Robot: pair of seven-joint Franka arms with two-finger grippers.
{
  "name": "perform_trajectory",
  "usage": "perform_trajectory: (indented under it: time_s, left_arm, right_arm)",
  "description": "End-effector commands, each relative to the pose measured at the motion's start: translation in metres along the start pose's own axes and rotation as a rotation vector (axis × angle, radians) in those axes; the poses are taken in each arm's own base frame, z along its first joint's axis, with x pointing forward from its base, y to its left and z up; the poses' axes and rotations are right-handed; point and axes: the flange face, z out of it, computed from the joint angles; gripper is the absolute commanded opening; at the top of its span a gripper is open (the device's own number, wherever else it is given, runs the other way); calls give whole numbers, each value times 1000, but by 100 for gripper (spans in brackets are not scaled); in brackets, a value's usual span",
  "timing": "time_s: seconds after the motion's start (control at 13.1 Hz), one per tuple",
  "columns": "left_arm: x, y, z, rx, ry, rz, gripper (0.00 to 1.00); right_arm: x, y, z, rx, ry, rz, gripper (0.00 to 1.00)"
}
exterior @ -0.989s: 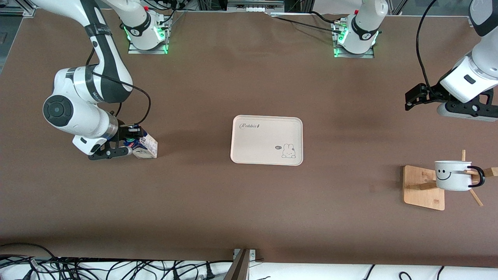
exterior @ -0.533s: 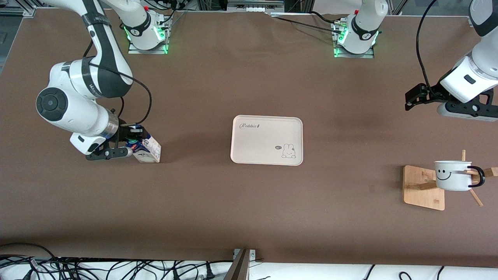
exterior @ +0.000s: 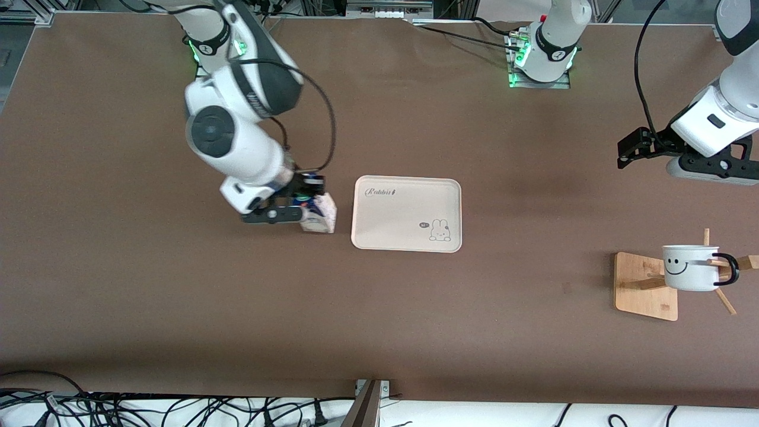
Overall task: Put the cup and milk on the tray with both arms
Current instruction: 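Lift the milk carton and carry it over the white tray, then lower the milk carton onto the tray and open the right gripper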
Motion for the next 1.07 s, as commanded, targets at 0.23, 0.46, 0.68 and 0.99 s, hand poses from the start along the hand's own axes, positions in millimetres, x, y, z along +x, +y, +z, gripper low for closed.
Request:
perform_trajectory:
  time_s: [0.23, 0.46, 0.68, 0.99]
  left_arm:
    - [4, 1, -6, 7, -7, -5, 100]
    - [3, 1, -7, 7, -6, -5, 100]
    - [4, 0, -6, 7, -7, -7, 100]
    - [4, 1, -6, 7, -7, -5, 100]
  right_arm:
    - [-9, -107, 72, 61, 46, 78, 34]
    - [-9, -106, 88, 48, 35, 81, 34]
    - [-9, -105, 90, 42, 36, 79, 41]
    - [-9, -116, 63, 84, 67, 132, 100]
